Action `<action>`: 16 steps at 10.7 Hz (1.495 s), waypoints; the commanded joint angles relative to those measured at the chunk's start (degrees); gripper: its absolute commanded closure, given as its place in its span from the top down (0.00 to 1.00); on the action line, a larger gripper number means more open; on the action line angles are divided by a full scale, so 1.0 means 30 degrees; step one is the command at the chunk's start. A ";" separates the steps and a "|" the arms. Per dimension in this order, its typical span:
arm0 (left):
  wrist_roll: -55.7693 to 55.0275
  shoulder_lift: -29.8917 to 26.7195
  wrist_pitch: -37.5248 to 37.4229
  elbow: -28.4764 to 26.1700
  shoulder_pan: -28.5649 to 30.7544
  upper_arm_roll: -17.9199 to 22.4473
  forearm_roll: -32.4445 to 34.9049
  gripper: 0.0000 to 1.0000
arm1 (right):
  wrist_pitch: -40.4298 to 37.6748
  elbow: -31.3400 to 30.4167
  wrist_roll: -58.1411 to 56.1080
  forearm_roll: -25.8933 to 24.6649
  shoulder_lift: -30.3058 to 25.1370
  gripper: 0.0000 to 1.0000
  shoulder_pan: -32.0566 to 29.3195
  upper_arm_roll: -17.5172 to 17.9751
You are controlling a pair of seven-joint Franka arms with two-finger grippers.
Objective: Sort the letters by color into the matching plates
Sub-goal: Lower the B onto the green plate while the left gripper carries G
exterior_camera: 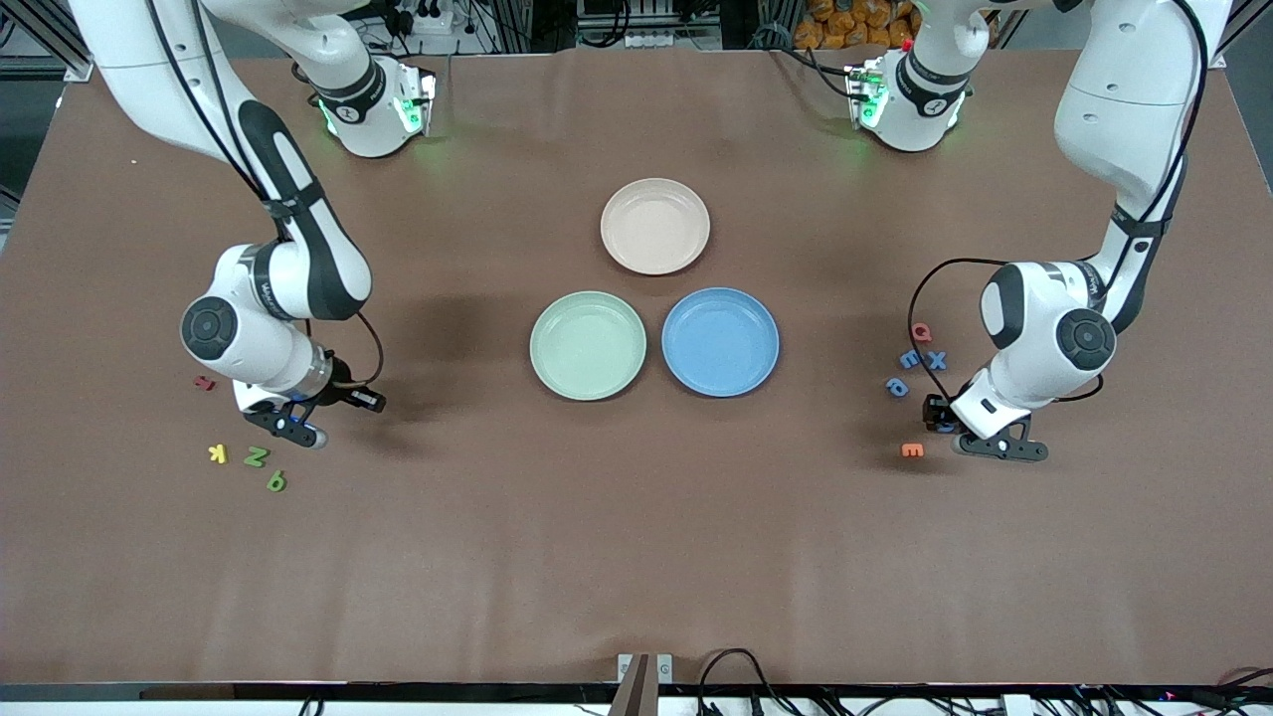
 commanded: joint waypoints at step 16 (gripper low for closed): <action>-0.3248 -0.3370 -0.4611 0.0168 0.0001 -0.1937 -0.0566 0.00 | -0.0308 0.3261 1.1700 0.0115 0.1668 0.12 0.7093 0.2416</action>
